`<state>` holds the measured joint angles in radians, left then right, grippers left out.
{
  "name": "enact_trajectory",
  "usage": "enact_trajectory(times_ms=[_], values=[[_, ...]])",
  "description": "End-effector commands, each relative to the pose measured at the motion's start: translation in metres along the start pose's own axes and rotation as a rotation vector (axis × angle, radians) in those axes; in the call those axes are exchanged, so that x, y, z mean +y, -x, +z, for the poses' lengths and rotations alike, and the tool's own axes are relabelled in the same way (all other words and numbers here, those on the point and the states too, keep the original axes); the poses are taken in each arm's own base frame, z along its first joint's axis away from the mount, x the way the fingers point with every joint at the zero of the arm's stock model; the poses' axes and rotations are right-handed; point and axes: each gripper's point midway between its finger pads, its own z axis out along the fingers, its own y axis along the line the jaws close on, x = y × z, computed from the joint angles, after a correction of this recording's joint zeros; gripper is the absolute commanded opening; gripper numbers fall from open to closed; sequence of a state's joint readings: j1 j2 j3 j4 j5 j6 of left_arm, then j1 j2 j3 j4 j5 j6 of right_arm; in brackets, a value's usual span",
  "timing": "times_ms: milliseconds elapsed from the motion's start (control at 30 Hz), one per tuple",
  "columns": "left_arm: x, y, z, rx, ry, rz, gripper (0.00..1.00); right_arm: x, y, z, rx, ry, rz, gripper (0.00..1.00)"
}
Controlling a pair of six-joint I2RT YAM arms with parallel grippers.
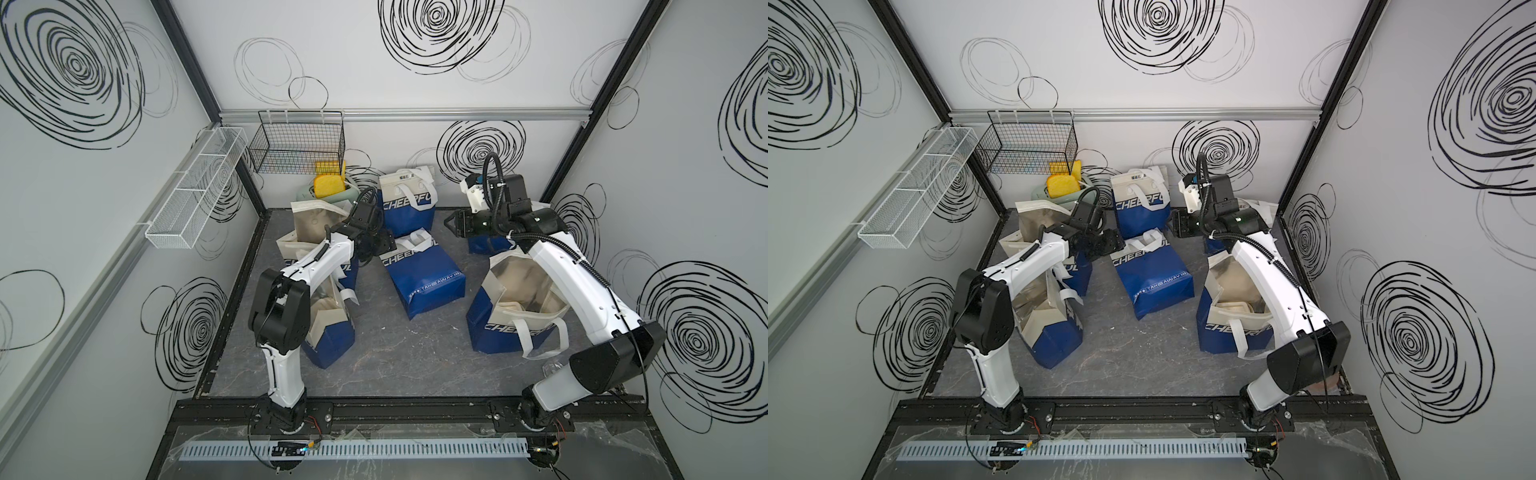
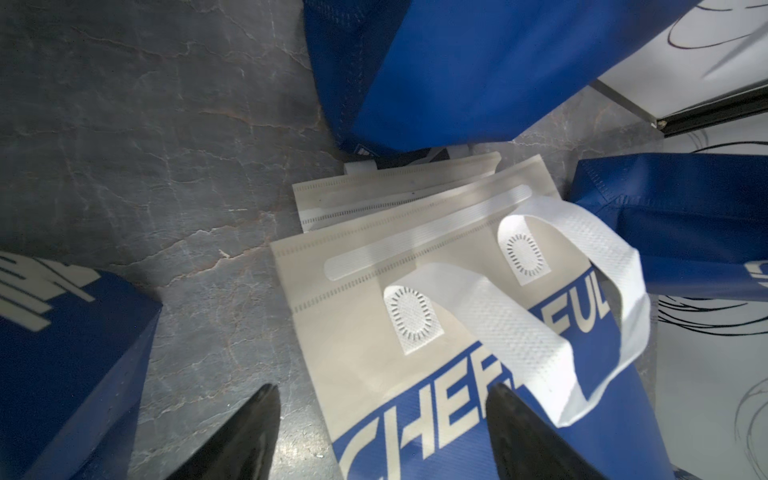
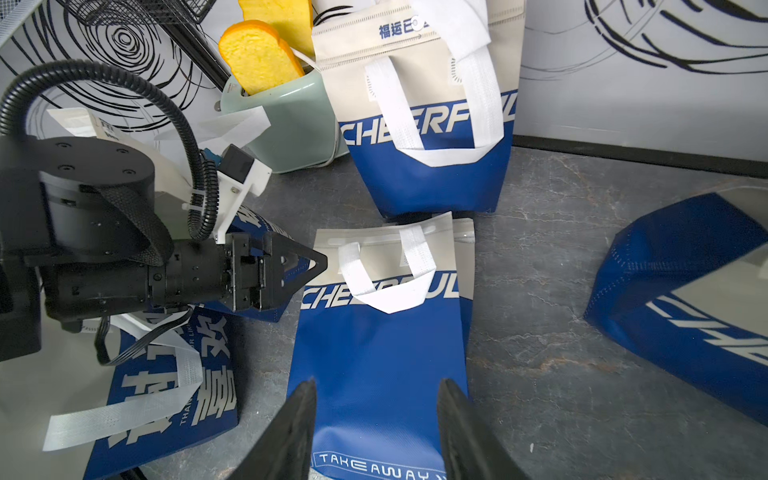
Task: Open the takeout bag
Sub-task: Pick up the takeout bag at the center of the board.
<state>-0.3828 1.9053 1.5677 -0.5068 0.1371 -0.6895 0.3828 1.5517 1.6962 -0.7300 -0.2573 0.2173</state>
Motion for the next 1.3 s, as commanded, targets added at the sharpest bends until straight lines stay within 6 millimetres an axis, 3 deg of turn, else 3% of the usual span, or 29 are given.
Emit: enact_trajectory(times_ms=[0,467,700,967,1267], values=[[0.006,0.007,-0.007,-0.021,-0.005,-0.028,0.82,0.002,0.003,-0.009,-0.024,0.002,-0.013,0.50],[-0.007,0.006,0.029,0.012,-0.102,-0.103,0.75,-0.003,-0.009,-0.019,-0.020,-0.029,-0.014,0.50],[0.000,0.007,0.034,0.013,-0.085,-0.120,0.74,-0.006,-0.013,-0.021,-0.010,-0.045,-0.021,0.50],[0.015,0.005,0.027,-0.005,-0.076,-0.141,0.75,-0.008,-0.014,-0.020,-0.005,-0.052,-0.027,0.51],[0.003,0.014,0.043,-0.002,-0.141,-0.179,0.67,-0.008,-0.017,-0.020,0.000,-0.052,-0.027,0.51]])
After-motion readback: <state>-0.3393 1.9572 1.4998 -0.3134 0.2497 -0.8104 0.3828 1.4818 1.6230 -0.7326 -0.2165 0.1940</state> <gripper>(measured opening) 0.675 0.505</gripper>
